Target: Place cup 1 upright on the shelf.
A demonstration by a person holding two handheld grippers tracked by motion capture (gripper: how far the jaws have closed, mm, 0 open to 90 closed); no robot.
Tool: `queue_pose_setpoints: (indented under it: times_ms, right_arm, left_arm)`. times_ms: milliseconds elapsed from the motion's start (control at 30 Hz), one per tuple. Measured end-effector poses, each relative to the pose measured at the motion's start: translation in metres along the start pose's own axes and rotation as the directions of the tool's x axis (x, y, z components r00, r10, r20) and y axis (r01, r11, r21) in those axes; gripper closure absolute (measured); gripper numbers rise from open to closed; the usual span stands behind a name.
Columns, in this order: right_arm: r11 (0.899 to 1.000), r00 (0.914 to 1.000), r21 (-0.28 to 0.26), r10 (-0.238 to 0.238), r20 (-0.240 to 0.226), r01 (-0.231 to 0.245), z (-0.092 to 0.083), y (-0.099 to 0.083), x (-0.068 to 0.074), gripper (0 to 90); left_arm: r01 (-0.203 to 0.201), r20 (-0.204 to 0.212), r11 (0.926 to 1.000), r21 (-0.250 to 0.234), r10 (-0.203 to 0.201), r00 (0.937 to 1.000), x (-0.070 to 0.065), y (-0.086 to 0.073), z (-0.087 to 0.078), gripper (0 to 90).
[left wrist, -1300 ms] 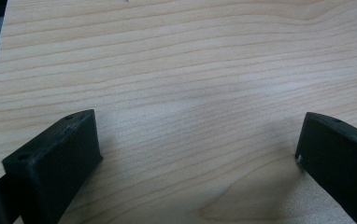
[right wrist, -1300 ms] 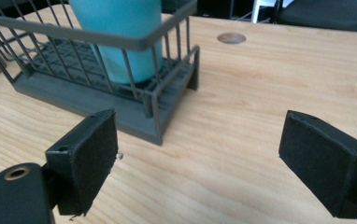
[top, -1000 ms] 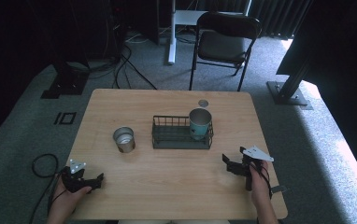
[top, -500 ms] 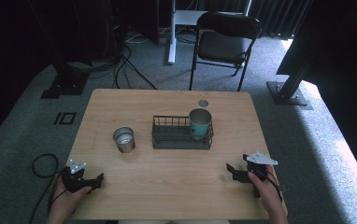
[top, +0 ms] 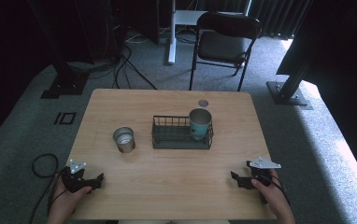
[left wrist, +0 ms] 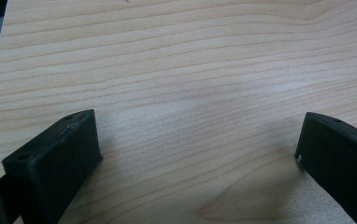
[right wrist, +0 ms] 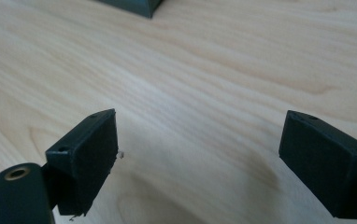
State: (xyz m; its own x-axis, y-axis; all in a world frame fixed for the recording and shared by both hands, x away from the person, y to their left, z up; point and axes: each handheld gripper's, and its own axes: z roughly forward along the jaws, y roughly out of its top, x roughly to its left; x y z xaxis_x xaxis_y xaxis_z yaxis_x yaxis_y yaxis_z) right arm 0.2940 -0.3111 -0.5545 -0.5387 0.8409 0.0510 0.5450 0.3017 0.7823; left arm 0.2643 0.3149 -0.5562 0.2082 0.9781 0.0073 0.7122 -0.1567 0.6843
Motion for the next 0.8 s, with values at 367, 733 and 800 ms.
queue_pose_setpoints:
  times_ms: [367,733,800]
  right_arm:
    - [0.998,0.9995,0.061,-0.006,0.03,0.005,-0.012,-0.012,-0.006,11.5]
    - [0.994,0.9986,0.091,-0.053,0.008,0.052,-0.01,-0.012,-0.001,11.2]
    - [0.995,0.9987,0.092,-0.051,0.011,0.049,-0.009,-0.012,-0.001,11.1]
  left_arm:
    - [0.0,0.0,1.0,-0.001,0.0,1.0,0.0,0.0,0.0,0.4]
    - [0.0,0.0,1.0,-0.002,0.0,1.0,0.0,0.0,0.0,0.4]
    - [0.0,0.0,1.0,-0.002,0.0,1.0,0.0,0.0,0.0,0.4]
